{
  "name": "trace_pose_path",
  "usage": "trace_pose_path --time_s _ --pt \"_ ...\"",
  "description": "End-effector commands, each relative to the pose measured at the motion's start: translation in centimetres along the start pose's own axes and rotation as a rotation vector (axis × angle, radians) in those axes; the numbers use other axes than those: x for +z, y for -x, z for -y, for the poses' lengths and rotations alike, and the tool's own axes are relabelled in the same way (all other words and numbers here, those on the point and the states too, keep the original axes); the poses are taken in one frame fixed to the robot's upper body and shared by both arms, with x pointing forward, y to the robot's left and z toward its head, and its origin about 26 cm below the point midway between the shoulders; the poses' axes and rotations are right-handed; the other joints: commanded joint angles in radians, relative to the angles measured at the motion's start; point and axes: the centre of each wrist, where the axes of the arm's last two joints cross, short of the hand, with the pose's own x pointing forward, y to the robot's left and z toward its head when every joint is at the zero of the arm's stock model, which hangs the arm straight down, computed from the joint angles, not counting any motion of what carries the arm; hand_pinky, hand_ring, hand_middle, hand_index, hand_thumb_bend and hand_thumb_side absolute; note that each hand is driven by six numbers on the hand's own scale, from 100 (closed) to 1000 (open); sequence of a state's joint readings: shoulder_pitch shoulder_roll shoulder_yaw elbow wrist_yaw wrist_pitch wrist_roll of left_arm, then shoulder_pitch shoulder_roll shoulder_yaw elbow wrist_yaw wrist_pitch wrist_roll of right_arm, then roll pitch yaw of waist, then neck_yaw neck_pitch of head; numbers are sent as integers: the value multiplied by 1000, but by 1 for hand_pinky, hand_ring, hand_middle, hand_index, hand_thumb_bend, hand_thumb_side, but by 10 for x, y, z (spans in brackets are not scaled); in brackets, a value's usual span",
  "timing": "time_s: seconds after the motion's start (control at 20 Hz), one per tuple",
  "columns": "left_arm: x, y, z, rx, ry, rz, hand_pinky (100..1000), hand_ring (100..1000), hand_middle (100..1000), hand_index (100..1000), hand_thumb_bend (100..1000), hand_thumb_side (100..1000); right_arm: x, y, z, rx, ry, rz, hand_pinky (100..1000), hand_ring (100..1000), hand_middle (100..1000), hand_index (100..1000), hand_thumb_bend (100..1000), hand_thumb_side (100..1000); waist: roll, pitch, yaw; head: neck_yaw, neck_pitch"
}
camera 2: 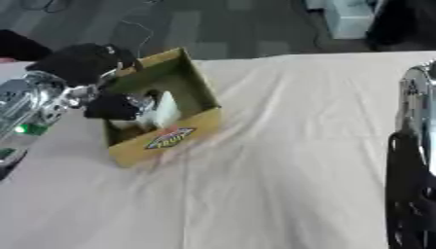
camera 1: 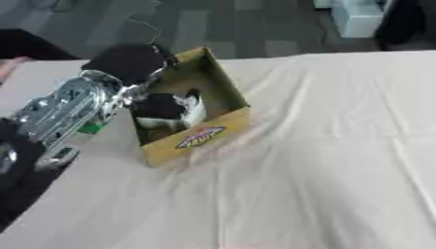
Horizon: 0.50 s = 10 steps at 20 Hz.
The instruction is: Pick up objects on the table and place them in the box.
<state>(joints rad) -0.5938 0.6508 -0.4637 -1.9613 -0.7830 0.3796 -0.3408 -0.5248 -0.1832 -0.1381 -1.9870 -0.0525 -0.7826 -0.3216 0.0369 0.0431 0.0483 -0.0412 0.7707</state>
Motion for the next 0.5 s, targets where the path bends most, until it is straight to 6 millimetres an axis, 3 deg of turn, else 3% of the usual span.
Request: trace_pose_path --time_s 0.05,0.15,0.2,0.25,0.3,0.5 --pt "7 -1 -1 280 -327 183 464 468 601 700 115 798 -5 -3 4 15 -6 21 681 576 574 712 100 920 -4 -16 8 -37 -1" --pt "12 -1 13 452 -465 278 457 461 594 695 115 788 -5 -3 5 23 -8 18 681 576 573 712 100 917 -6 -19 15 -53 -1" --pt "13 -2 17 521 -529 323 428 405 516 624 154 687 -5 -3 6 26 -8 17 681 576 573 712 100 919 -9 -21 21 -63 -3" --pt "13 -3 21 598 -619 386 414 371 483 584 159 769 -4 -4 8 32 -10 16 681 576 573 712 100 912 -11 -22 29 -75 -10" --pt "13 -3 21 672 -734 456 401 358 451 543 181 605 -4 -4 10 40 -13 14 681 576 574 712 100 917 -15 -25 40 -90 -23" --pt "11 2 14 860 -1014 658 384 344 418 504 190 568 -3 -6 17 57 -27 14 650 558 561 698 100 905 -23 -33 72 -134 -82"
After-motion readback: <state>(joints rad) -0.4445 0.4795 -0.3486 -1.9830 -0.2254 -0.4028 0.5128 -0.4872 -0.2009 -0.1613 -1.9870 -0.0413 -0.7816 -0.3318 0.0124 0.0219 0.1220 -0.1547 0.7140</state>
